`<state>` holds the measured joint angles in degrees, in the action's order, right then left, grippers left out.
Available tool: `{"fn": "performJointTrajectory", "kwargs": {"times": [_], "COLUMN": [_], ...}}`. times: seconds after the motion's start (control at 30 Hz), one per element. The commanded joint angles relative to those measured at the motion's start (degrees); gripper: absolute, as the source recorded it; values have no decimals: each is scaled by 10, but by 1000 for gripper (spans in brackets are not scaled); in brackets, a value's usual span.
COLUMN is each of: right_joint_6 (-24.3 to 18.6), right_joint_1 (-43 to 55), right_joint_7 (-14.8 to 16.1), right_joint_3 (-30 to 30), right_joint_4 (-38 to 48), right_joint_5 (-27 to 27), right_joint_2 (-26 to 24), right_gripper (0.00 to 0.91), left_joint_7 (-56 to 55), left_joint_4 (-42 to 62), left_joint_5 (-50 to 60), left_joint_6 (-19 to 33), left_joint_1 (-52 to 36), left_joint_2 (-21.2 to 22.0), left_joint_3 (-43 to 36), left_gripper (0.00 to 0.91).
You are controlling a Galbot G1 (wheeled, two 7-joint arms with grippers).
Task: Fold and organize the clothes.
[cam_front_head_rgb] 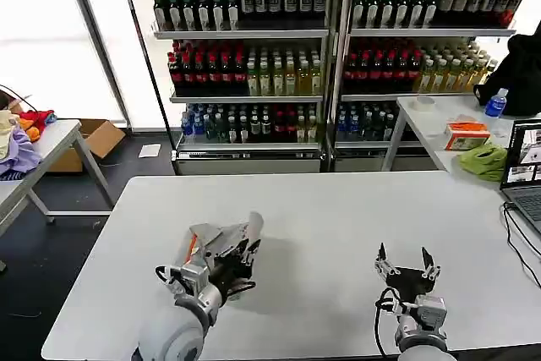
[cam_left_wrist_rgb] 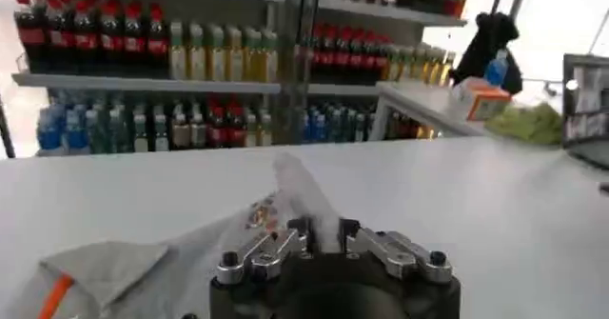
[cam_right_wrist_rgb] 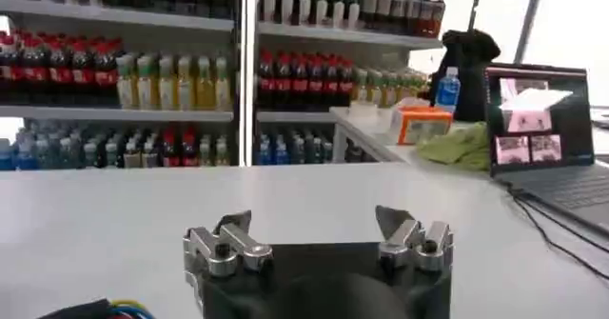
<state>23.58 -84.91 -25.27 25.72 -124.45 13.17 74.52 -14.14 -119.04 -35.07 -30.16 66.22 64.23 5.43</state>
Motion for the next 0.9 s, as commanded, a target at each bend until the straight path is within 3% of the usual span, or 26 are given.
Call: {"fn": "performJointTrajectory", "kwargs": {"times": [0.03,0.17,0.3,0.4,0.53,0.67,0.9], "right_joint_6": [24,24,78,95,96,97,97], "right_joint_1": [25,31,62,88,140,169,195], "right_joint_7": [-3,-4,-35,-48,-77,-105,-107], "right_joint_3": [-29,-38,-60,-77,-100,-134,-184], "right_joint_4": [20,24,2,-2,0,7,46], "right_joint_5": [2,29,217,283,423,469,479], "right_joint_2": [2,-2,-14,-28,-51,-60,-69], "right_gripper": [907,907,907,907,907,907,907], "left_joint_7": [6,-4,-5,-2,-8,-20,-30], "left_joint_4": [6,3,7,-9,-27,-34,-27], "left_joint_5": [-130,-130,-44,6,7,9,10], "left_joint_6": [42,51,42,3,-10,-18,-20], "left_joint_1": [-50,-54,-38,-12,16,27,42], "left_joint_2": [43,40,-13,-62,-96,-102,-95], "left_joint_3": [-30,-17,16,57,110,140,157], "left_gripper": [907,907,907,907,907,907,907]}}
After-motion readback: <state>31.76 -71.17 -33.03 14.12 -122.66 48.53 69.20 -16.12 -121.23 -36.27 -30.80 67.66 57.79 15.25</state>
